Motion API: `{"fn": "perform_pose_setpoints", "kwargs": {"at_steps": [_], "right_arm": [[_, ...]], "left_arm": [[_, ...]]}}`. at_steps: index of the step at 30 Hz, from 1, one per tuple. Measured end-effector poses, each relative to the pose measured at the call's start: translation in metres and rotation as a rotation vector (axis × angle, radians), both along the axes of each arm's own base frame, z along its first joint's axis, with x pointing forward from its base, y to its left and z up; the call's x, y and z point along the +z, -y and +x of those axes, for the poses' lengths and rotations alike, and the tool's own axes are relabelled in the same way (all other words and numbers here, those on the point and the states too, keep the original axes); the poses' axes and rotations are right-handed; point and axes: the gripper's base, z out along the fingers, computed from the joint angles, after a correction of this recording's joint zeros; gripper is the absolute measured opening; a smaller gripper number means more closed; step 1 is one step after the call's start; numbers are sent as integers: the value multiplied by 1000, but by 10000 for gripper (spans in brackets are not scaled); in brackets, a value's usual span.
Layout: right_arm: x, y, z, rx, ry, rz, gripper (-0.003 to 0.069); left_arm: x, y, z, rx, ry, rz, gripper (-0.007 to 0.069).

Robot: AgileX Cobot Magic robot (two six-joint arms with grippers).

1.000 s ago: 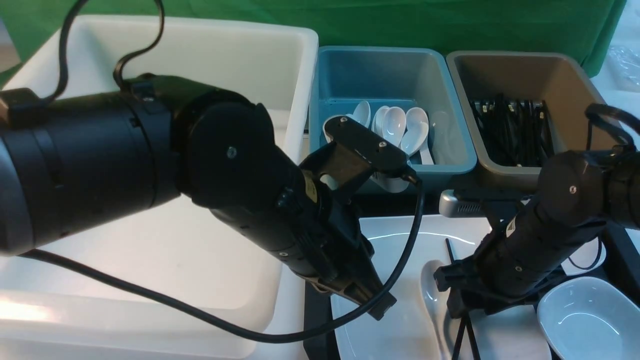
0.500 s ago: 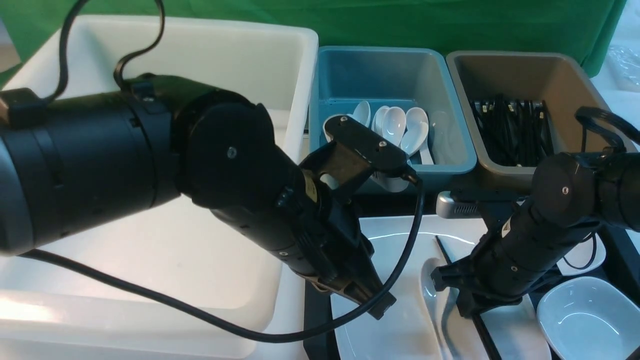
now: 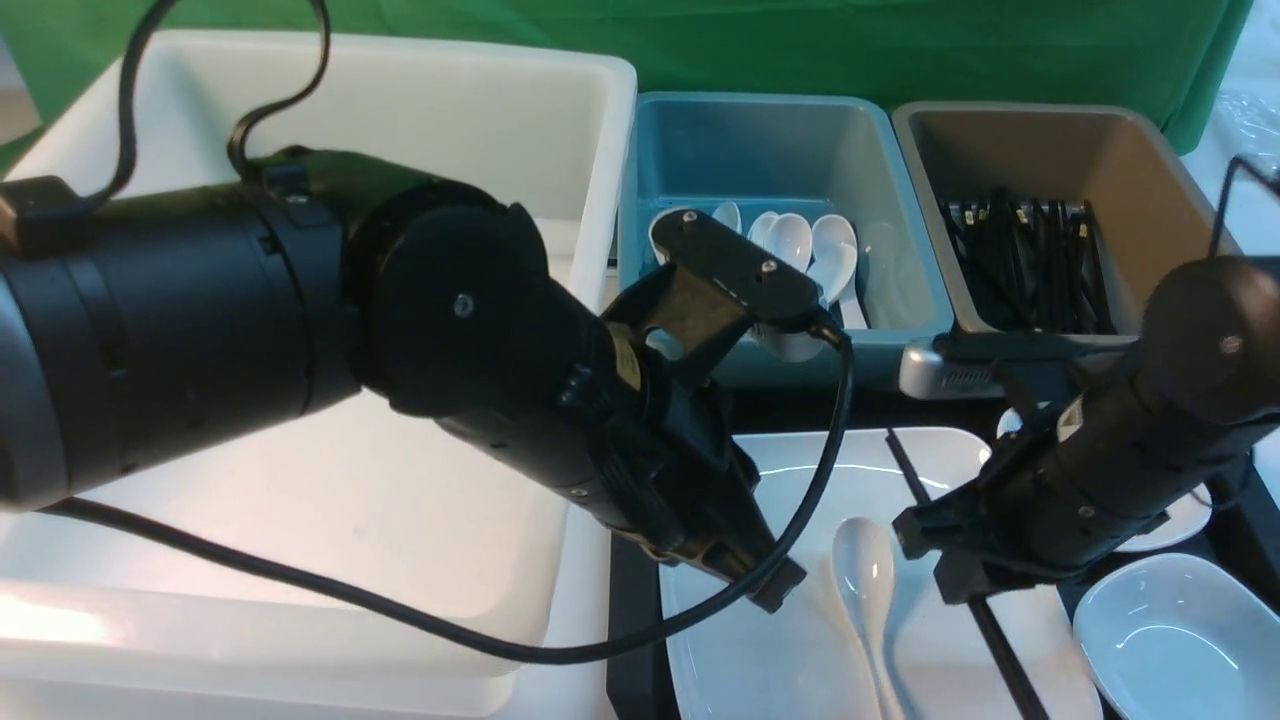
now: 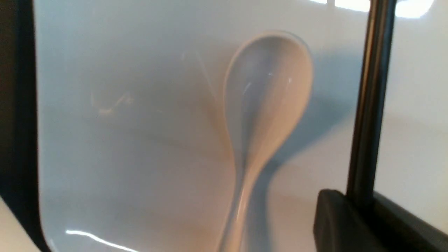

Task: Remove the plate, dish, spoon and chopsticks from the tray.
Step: Use the right arm to grab a pair of chopsticks from the plate, then use the right arm to put the chopsticks into the small storage box on the right

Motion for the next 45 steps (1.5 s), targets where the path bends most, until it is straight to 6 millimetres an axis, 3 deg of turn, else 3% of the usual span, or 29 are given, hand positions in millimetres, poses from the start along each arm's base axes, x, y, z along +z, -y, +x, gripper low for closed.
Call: {"fn": "perform_pose_setpoints", "kwargs": {"at_steps": [5, 9, 15, 20, 23, 25, 29, 33, 45], "right_arm": [[35, 4, -8, 7, 75, 34, 72], [66, 13, 5, -30, 159, 61, 72], [118, 50, 44, -152, 356, 84, 72], [138, 83, 87, -257, 446, 77, 72], [135, 96, 119, -277, 410, 90, 72], [133, 97, 127, -261, 383, 103, 72], [108, 92, 150, -217, 231, 130, 72], [100, 96, 164, -224, 181, 159, 72], [89, 142, 219, -404, 198, 361, 72]], "left_arm": [[15, 6, 6, 17, 61, -71, 2], [35, 12, 16, 44, 168, -172, 2], [71, 20, 34, 138, 431, -421, 2], [89, 20, 41, 197, 580, -561, 2], [92, 19, 42, 211, 604, -590, 2], [92, 19, 42, 212, 601, -590, 2], [89, 20, 41, 202, 574, -566, 2], [87, 20, 41, 205, 542, -559, 2], [74, 26, 46, 208, 513, -534, 2]]}}
